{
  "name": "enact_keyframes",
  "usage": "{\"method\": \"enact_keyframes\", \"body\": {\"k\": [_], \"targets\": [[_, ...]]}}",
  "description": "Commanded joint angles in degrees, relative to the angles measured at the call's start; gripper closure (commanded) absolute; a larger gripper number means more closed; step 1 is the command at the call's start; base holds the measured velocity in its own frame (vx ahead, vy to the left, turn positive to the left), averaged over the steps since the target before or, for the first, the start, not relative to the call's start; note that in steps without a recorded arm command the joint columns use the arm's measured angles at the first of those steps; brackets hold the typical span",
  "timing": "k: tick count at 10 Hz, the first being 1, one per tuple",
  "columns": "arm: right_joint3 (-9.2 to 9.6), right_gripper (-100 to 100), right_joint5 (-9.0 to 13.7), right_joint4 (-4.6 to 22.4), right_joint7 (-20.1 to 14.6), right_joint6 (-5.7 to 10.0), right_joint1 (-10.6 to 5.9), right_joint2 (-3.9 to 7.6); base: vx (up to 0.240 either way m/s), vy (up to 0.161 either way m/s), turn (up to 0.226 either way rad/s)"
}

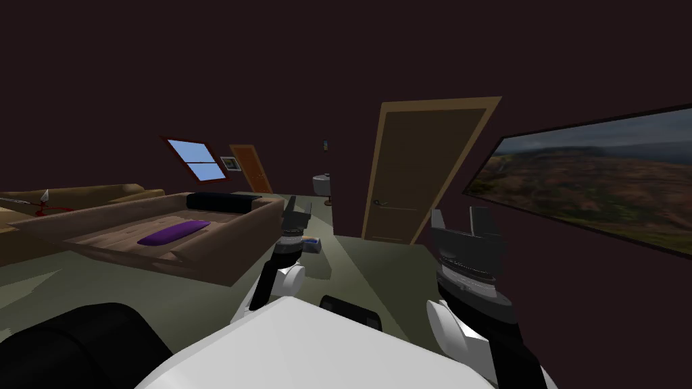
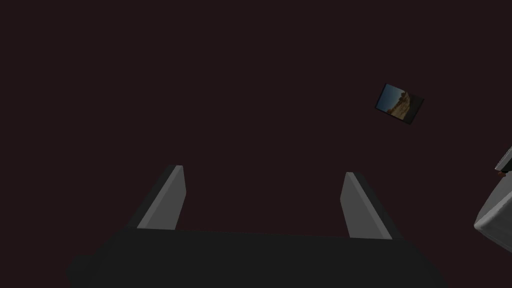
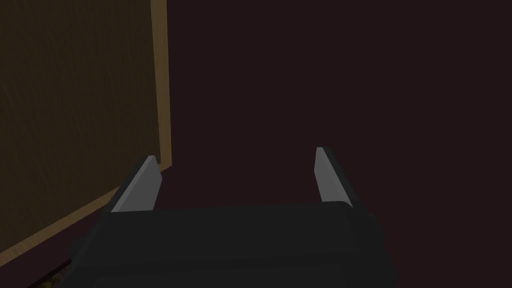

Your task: Pull the door open

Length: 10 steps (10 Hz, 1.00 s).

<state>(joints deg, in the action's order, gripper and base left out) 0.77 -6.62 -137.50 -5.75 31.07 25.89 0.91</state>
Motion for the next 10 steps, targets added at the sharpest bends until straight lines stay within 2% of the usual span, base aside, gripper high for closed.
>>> {"method": "enact_keyframes", "body": {"k": [1,2,10], "targets": [[-0.22,-100,0.2,2.29,-0.07,0.1,-0.58,0.5,0.078,-0.002,0.04],[-0.3,-100,0.26,3.09,-0.1,0.14,-0.79,0.67,0.13,-0.008,0.045],[-1.43,-100,1.24,14.4,-0.48,0.66,-3.69,2.85,0.112,-0.013,0.042]]}}
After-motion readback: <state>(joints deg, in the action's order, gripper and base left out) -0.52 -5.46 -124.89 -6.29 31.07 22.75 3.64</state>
